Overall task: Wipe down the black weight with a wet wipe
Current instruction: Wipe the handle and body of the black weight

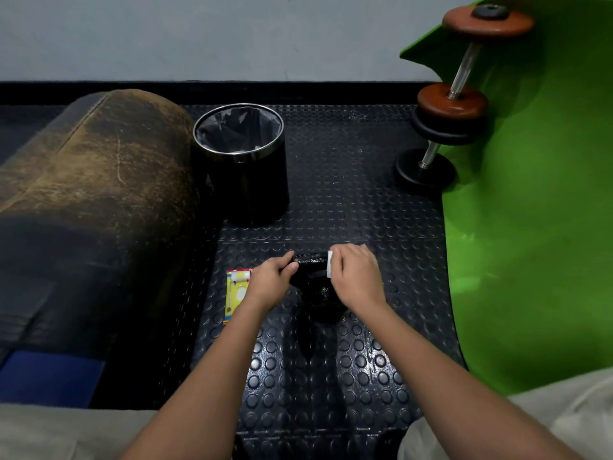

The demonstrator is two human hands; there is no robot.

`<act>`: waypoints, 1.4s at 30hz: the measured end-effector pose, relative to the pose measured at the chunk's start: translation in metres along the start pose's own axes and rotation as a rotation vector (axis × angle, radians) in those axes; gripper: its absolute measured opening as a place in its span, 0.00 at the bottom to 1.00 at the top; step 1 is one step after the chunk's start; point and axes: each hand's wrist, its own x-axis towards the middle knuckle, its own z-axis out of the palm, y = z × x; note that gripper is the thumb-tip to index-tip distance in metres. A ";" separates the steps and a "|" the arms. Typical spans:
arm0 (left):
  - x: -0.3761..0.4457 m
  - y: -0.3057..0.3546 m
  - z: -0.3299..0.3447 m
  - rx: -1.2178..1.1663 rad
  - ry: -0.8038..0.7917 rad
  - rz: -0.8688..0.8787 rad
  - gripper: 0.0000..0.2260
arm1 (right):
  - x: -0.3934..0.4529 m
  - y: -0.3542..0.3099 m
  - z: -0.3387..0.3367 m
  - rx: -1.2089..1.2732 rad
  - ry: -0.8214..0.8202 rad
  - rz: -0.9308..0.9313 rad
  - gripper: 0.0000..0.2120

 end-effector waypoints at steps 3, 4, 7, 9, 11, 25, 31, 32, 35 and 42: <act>0.000 -0.001 0.001 0.004 0.004 -0.007 0.19 | -0.013 0.009 0.000 0.015 -0.012 -0.173 0.16; 0.000 -0.001 0.001 0.007 0.002 -0.008 0.19 | -0.015 0.014 -0.003 0.027 -0.012 -0.191 0.17; 0.000 -0.001 0.001 0.015 -0.004 0.004 0.19 | -0.021 0.026 -0.010 0.116 0.044 -0.089 0.16; 0.000 -0.001 0.000 0.009 -0.004 0.005 0.19 | -0.021 0.027 -0.012 0.210 0.067 0.045 0.16; 0.000 0.000 0.000 0.006 -0.007 0.006 0.19 | -0.014 0.022 -0.013 0.316 0.038 0.250 0.16; -0.002 0.002 -0.001 0.000 0.008 0.013 0.19 | -0.017 0.022 -0.004 0.081 0.037 -0.143 0.16; -0.002 0.001 0.000 -0.037 -0.006 0.015 0.19 | -0.013 0.027 -0.007 0.337 0.061 0.356 0.16; -0.002 0.001 0.000 -0.036 -0.009 0.016 0.19 | -0.008 0.024 -0.006 0.376 0.048 0.448 0.16; -0.002 0.001 -0.001 -0.036 -0.011 0.010 0.19 | 0.001 0.012 -0.004 0.257 0.017 0.391 0.16; 0.000 0.001 0.000 -0.012 0.005 0.006 0.19 | -0.014 0.017 -0.001 0.091 0.034 -0.143 0.15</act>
